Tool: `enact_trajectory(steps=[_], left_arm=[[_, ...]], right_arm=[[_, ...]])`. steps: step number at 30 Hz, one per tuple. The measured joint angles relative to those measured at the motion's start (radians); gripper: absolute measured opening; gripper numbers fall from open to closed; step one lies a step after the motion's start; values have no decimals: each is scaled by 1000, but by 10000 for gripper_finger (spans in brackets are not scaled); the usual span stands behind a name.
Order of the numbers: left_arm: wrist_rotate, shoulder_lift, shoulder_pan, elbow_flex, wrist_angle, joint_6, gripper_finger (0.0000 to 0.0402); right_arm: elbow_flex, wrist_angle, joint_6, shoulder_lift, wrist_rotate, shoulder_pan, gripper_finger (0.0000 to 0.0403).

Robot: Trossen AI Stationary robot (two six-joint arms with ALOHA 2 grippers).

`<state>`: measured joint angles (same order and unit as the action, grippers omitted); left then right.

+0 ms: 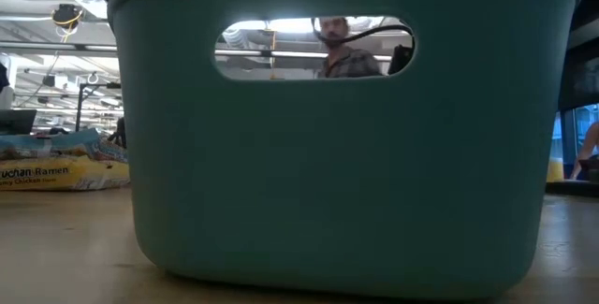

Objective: Sort Maruchan noodles
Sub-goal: Put the black noodle pack into the black bin

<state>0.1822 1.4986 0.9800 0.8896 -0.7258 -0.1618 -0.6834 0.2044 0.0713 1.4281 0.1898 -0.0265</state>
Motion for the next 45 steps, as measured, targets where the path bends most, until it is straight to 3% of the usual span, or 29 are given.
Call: enact_trajectory(steps=[6,18,31,40,45], left_arm=[[-107,1,-90,0,10,-36,255],[-87,93,-261,5,95,-15,255],[-84,105,-430,1,197,13,255],[-58,95,-479,51,95,39,255],[-114,30,-439,82,45,61,255]], right_arm=[[0,-29,-1,0,-25,0,222],[-9,-20,-54,0,-24,0,222],[-124,-56,-163,0,-20,0,222],[-137,-194,-221,32,-25,0,222],[-137,-334,-242,86,-25,0,222]])
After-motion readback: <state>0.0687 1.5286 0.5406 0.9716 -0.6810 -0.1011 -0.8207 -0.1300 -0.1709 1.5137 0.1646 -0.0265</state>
